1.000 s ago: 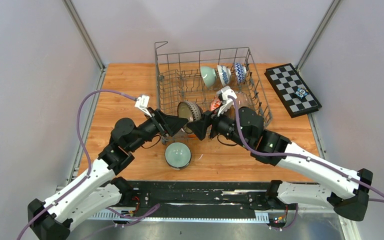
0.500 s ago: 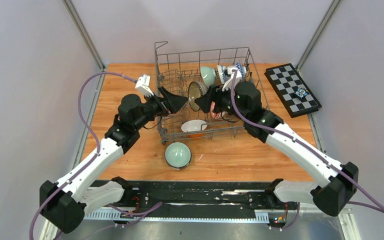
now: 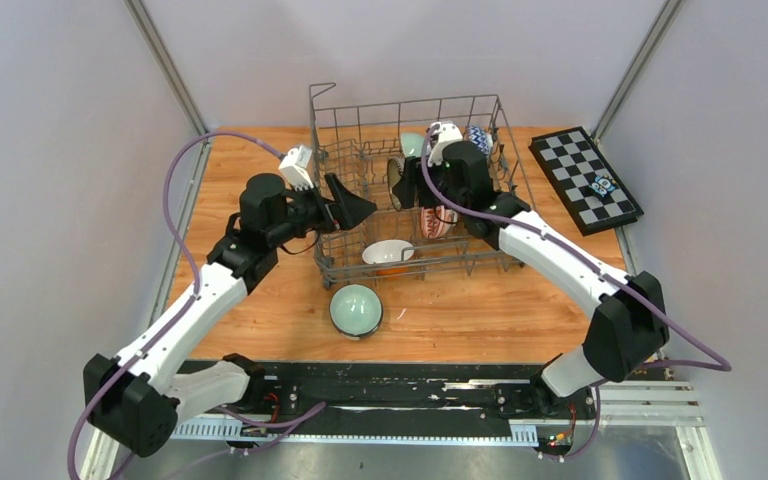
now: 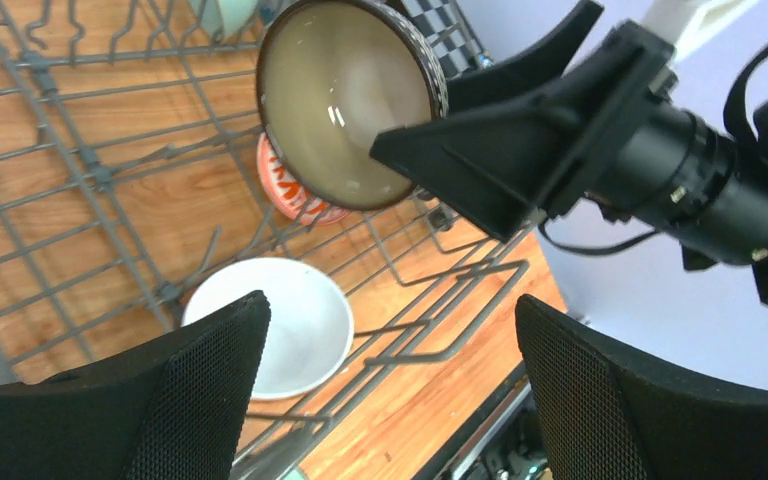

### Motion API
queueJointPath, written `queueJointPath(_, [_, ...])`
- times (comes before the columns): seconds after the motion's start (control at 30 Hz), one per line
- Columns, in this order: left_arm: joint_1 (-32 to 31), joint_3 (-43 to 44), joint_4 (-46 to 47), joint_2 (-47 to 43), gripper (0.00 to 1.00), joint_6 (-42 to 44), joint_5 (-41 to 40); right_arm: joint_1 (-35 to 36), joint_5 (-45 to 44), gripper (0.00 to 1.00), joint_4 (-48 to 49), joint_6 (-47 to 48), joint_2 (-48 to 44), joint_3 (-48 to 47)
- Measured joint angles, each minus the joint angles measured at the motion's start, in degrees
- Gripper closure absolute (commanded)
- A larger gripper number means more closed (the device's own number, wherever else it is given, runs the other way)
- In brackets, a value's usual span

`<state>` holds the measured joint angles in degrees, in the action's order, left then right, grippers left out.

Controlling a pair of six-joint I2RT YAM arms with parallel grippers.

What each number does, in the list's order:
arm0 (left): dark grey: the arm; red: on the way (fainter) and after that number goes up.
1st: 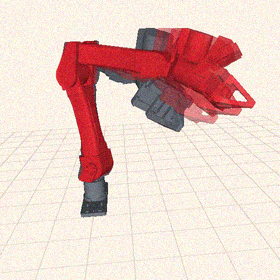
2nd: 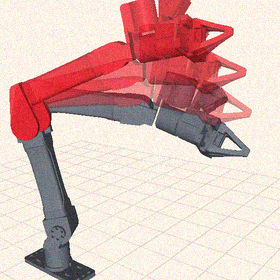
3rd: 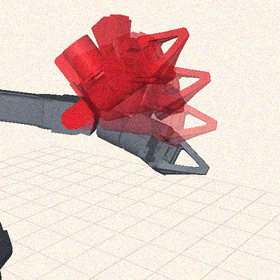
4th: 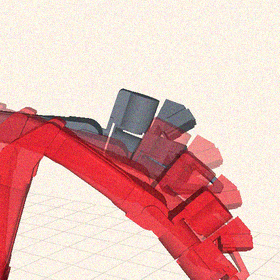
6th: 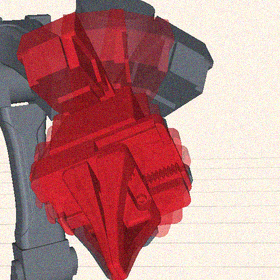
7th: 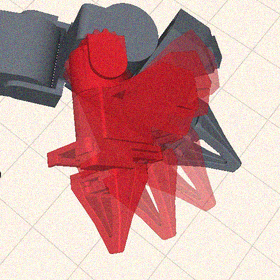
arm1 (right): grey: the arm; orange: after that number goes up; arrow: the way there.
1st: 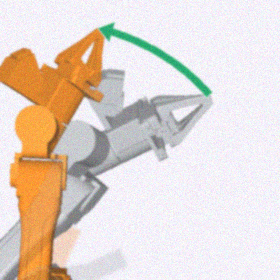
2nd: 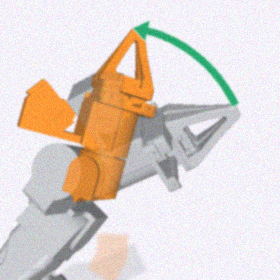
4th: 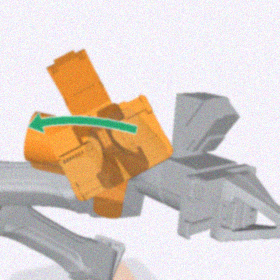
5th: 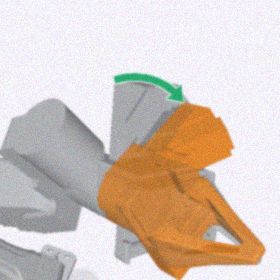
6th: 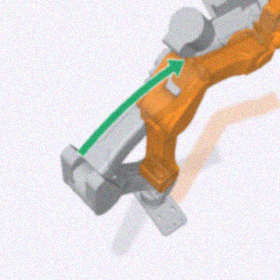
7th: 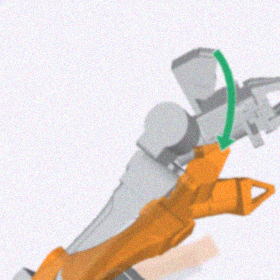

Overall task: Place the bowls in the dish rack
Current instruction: Place the bowl in the dish rack.

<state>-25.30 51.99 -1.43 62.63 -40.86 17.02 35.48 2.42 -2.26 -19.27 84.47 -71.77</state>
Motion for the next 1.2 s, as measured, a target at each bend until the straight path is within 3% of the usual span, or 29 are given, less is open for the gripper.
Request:
queueJointPath(0.33, [0.37, 0.74, -17.81, -10.58, 0.05, 11.96, -3.21, 0.31, -7.89, 0.98, -4.68, 6.21, 7.43, -4.96])
queueJointPath(0.67, [0.33, -0.94, -22.93, -17.57, 0.04, 18.43, -5.66, 2.19, -18.32, 0.98, -10.23, 10.84, 12.13, -9.35])
queueJointPath(0.9, [0.31, -4.55, -28.68, -21.33, 0.04, 21.0, -8.87, 5.27, -19.15, 0.98, -9.33, 9.18, 14.6, -11.37])
queueJointPath(1.2, [0.31, -6.75, -29.46, -22.01, 0.04, 22.69, -10.29, 6.84, -20.52, 0.98, -9.31, 7.41, 14.97, -11.65])
